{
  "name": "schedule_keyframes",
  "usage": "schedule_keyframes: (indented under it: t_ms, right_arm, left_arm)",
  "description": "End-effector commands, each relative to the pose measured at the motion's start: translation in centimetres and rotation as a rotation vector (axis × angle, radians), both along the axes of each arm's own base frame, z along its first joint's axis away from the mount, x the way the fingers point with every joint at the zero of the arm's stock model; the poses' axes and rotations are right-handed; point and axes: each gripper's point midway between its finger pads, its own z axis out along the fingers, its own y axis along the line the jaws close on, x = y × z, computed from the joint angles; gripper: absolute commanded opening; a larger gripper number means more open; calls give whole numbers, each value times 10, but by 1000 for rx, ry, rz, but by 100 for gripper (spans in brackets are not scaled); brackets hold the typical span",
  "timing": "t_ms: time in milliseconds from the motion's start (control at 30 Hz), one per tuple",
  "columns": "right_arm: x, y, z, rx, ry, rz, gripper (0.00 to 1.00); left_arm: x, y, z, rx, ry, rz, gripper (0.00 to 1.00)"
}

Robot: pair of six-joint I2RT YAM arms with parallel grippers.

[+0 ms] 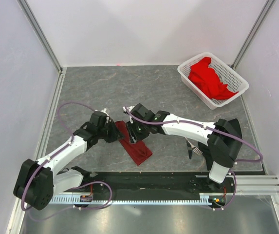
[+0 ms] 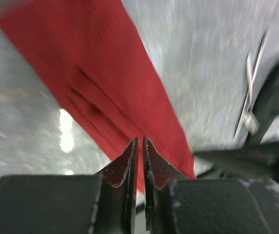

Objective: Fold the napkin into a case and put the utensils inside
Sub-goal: Smooth out the smaller rectangle-folded napkin at the center of the board.

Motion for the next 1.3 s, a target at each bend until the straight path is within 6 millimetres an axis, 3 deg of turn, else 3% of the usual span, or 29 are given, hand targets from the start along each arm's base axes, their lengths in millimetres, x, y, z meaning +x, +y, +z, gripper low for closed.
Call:
schedule_keyframes:
  t_ms: [0,167,567,900,1267]
  right_arm:
    - [-1,-13,-18,-99,1,33,47]
    - [-8,-11,-29,-121,10,59,48]
    - [-9,-6,-44,-154,-6,51,40]
    - [-4,-4,-44,-156,-25,17,22]
    - [-23,9,-44,-65,60,26,3]
  left_arm:
    - [-25,-26,-6,-10,54,-51,12]
    - [-42,-40,-19,28,76,-61,10]
    - [-55,-25,-44,44,111,6,8]
    - [-57,-25,-58,37,129,25,8]
    - [-59,-24,-64,31,140,42,7]
